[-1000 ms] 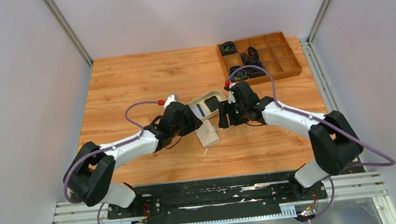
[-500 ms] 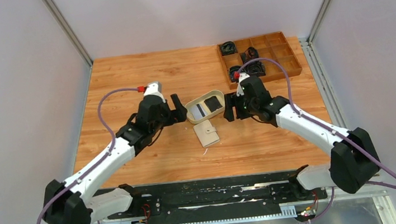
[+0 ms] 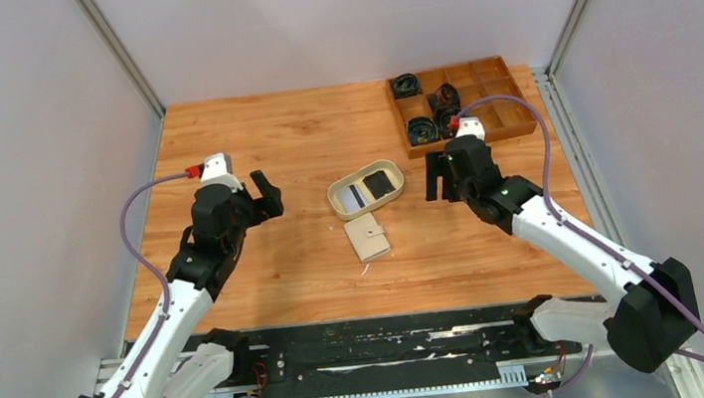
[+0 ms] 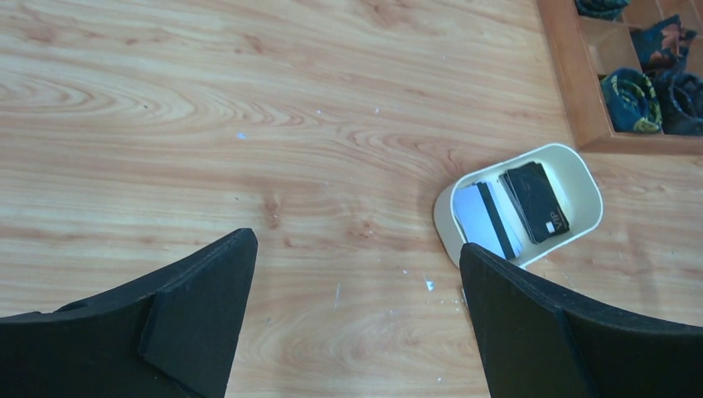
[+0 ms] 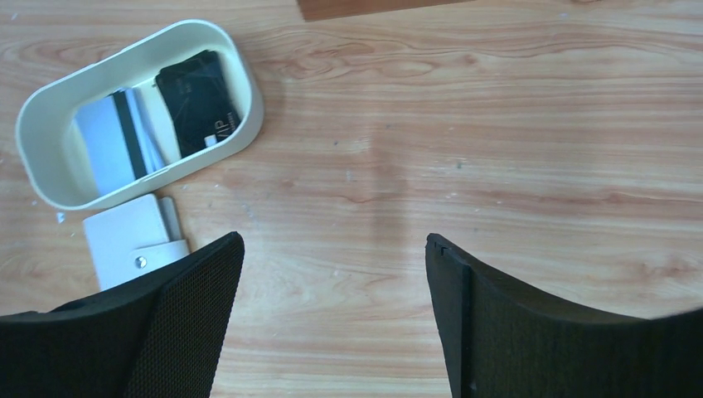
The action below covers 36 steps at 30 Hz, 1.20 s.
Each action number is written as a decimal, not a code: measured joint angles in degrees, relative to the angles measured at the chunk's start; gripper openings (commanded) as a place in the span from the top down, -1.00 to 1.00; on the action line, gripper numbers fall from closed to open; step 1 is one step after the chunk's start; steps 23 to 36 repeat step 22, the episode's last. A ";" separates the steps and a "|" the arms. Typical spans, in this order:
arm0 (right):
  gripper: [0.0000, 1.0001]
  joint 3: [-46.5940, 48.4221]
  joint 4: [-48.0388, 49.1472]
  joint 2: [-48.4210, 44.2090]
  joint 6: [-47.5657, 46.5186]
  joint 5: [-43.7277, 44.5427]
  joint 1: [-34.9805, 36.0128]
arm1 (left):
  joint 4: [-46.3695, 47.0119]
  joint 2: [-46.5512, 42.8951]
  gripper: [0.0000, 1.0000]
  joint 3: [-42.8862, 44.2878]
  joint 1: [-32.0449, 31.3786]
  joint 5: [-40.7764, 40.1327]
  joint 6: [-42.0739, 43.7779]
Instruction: Take the credit cards out of the card holder
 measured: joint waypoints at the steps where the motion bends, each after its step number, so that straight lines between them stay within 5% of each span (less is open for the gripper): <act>1: -0.68 -0.02 -0.15 -0.13 -0.04 1.01 -0.07 | 0.13 -0.57 -1.00 0.00 0.59 0.07 0.59; 36: -0.83 -5.07 0.76 -7.04 -2.03 0.33 -4.42 | 0.37 -3.41 -1.00 -0.66 2.34 0.85 2.16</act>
